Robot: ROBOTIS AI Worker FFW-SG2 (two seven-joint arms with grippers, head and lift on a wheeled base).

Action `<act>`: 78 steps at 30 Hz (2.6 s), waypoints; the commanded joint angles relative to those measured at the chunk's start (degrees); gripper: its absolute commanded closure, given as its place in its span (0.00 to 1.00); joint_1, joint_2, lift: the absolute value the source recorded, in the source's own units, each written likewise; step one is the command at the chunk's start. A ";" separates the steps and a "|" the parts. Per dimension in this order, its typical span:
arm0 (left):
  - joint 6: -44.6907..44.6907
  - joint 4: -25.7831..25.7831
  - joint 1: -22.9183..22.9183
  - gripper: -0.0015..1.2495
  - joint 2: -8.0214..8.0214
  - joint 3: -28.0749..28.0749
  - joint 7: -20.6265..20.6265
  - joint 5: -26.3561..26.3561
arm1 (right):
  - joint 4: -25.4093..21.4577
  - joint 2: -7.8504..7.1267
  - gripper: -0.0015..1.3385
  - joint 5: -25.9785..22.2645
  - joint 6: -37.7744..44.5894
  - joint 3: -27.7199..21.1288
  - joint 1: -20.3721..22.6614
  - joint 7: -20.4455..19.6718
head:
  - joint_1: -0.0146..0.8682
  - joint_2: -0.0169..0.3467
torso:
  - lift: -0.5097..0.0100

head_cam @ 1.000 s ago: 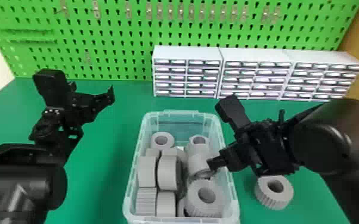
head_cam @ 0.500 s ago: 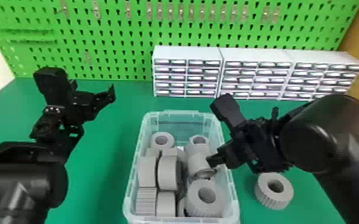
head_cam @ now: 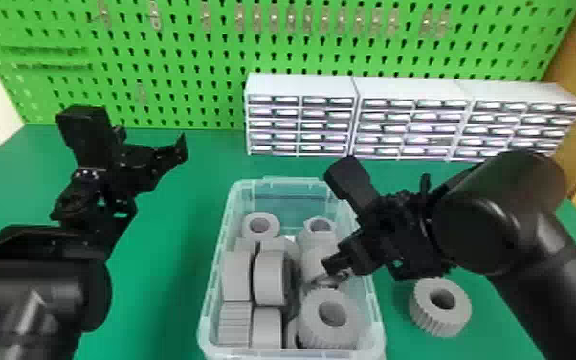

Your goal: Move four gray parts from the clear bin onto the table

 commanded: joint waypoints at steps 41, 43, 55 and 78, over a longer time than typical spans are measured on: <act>0.00 0.03 0.18 0.10 -0.17 -0.23 0.00 0.44 | 2.77 0.00 0.39 -3.73 0.08 4.45 -5.54 -0.09 | 0.79 0.12 | 0.89; 0.00 0.03 0.18 0.10 -0.17 -0.32 0.00 0.44 | 2.77 -0.26 0.39 -3.73 0.08 4.62 -5.71 0.00 | 0.79 0.12 | 0.89; 0.00 0.03 0.18 0.10 -0.17 -0.23 0.00 0.35 | 3.39 -0.17 0.39 -3.46 0.08 3.92 -4.31 -0.09 | 0.79 0.12 | 0.89; 0.00 0.03 0.44 0.09 -0.17 -0.05 0.00 0.35 | 5.50 -0.79 0.39 -3.11 0.08 3.31 -2.99 -0.09 | 0.79 0.12 | 0.89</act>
